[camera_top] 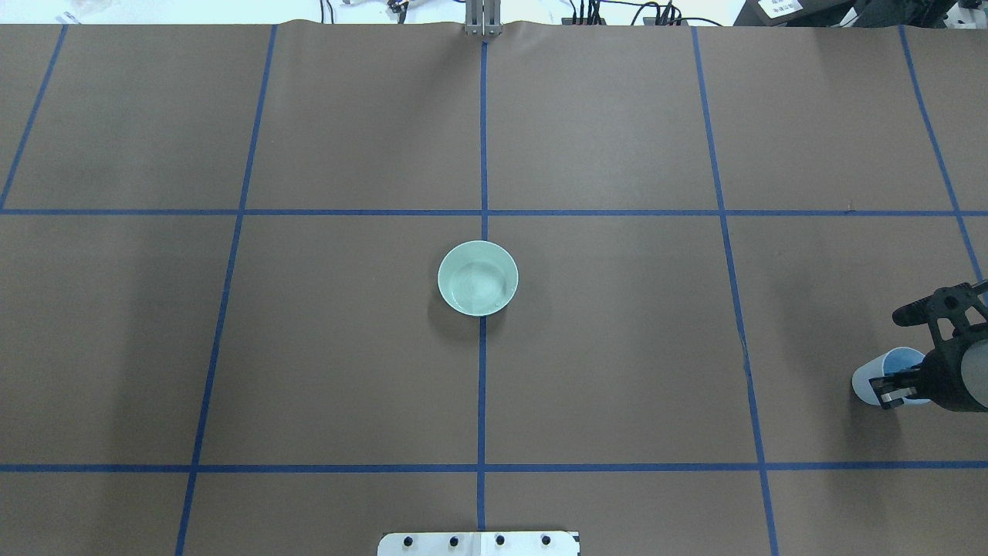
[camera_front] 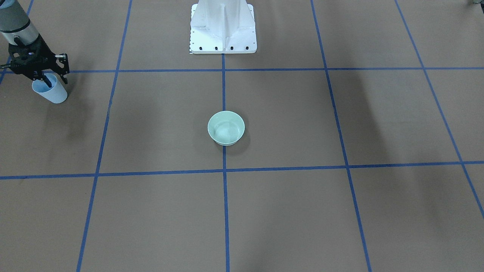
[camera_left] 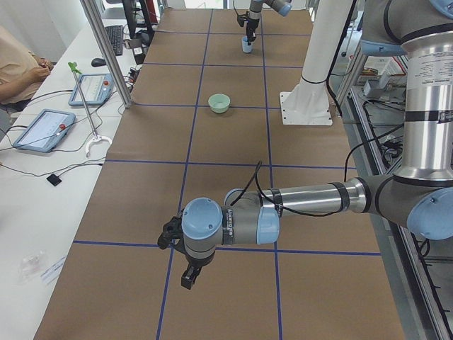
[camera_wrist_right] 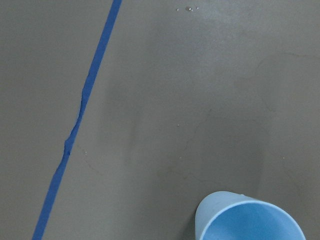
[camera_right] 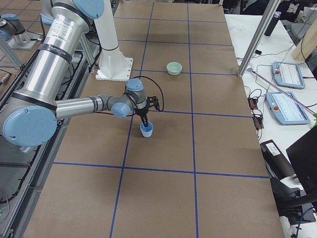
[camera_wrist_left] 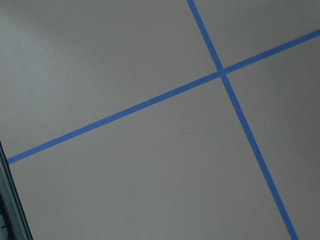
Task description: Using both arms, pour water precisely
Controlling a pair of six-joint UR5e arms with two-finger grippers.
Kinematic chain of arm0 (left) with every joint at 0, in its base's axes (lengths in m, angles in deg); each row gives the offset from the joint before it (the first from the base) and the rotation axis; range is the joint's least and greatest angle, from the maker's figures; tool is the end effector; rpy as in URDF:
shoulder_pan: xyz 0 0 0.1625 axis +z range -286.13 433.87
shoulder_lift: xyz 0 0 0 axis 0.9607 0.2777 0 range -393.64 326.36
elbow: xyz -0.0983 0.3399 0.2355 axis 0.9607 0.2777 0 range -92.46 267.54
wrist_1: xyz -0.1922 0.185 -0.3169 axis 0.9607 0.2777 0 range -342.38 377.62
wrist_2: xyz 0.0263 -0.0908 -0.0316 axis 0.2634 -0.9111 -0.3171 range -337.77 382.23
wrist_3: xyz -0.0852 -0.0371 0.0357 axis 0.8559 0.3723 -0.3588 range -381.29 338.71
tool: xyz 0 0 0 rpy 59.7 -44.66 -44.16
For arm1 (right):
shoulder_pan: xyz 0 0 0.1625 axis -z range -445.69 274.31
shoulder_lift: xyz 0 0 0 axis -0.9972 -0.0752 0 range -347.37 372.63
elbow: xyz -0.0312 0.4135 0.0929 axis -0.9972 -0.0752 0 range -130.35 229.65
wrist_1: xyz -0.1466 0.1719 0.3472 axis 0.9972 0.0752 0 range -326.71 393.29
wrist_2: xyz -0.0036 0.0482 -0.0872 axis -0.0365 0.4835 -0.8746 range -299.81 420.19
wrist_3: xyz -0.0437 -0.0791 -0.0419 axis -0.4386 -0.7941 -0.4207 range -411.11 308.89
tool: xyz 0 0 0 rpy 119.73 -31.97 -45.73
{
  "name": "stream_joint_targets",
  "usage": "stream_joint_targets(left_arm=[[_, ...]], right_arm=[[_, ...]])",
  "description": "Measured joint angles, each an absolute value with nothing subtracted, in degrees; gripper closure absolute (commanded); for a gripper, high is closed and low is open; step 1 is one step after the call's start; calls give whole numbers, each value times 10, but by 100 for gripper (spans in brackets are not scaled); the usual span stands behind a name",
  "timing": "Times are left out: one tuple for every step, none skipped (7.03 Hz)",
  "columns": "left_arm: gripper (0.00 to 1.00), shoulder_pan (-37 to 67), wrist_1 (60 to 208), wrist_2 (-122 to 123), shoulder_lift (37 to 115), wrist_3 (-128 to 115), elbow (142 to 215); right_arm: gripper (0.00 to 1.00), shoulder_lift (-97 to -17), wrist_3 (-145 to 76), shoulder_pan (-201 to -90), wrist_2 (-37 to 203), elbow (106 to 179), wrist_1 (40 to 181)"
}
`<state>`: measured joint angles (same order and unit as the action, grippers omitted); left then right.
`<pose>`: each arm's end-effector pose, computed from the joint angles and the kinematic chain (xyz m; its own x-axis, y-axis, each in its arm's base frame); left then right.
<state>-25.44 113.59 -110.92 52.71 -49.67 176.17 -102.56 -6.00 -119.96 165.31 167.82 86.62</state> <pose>-0.1395 -0.4479 0.6920 0.7119 0.3751 -0.5937 -0.2008 0.9188 0.3398 -0.2280 -0.2851 0.5371 0.7376 -0.3218 0.5936 0.1613 0.9376 0.3079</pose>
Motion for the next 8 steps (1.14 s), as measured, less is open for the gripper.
stream_joint_targets(left_arm=[[0, -254, 1136, -1109, 526, -497, 1761], [0, -254, 1136, -1109, 526, -497, 1760], [0, -254, 1136, -1109, 525, -498, 1760], [0, -254, 1136, -1109, 523, -498, 1760], [0, -254, 1136, -1109, 522, -498, 1760], [0, -254, 1136, -1109, 521, -498, 1760], [0, -254, 1136, -1109, 519, -498, 1760], [0, -254, 1136, -1109, 519, -497, 1760]], right_arm=[[100, -1025, -61, -1201, 1652, 1679, 866], [100, -1023, -61, -1206, 1652, 1680, 866], [100, -1015, -62, -1214, 1654, 1681, 867], [100, -1002, -63, -1224, 1656, 1680, 868], [100, -980, -68, -1239, 1658, 1677, 868], [100, -945, -75, -1255, 1661, 1672, 869], [100, -896, -78, -1267, 1668, 1660, 869], [100, -844, -78, -1274, 1672, 1638, 870]])
